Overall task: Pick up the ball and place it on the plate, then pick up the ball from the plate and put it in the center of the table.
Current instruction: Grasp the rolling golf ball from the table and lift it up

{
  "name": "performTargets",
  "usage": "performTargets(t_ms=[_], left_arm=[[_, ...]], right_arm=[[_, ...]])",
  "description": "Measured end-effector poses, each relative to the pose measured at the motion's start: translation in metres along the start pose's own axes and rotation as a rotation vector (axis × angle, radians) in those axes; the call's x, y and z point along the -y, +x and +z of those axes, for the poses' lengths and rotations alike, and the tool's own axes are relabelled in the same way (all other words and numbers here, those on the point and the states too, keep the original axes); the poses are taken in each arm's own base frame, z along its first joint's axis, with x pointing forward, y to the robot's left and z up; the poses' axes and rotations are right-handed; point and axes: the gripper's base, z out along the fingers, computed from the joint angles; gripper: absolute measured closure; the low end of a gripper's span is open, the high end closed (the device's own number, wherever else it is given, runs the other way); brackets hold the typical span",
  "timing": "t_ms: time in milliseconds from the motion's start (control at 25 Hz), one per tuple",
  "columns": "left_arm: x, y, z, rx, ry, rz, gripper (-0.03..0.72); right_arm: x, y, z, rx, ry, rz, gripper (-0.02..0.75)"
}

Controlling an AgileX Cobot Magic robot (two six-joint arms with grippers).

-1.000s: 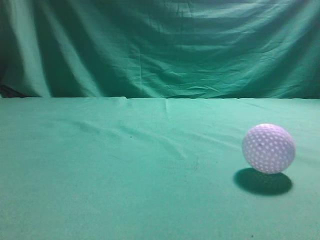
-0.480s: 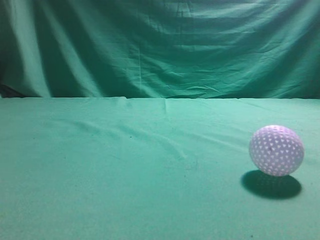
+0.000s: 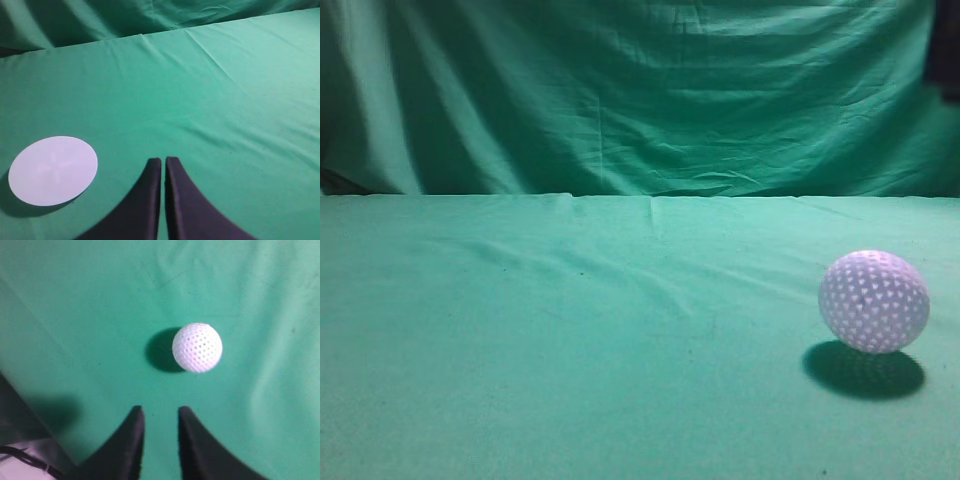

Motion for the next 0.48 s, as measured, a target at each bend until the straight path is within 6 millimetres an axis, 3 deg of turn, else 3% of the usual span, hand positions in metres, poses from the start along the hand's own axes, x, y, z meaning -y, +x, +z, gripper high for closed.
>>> performTargets(t_ms=[240, 480], left_arm=[[0.000, 0.000, 0.000, 0.000, 0.000, 0.000, 0.688], [0.000, 0.000, 0.000, 0.000, 0.000, 0.000, 0.688]], right_arm=[[0.009, -0.016, 0.031, -0.032, 0.020, -0.036, 0.189], [0.018, -0.024, 0.055, -0.041, 0.047, -0.030, 0.185]])
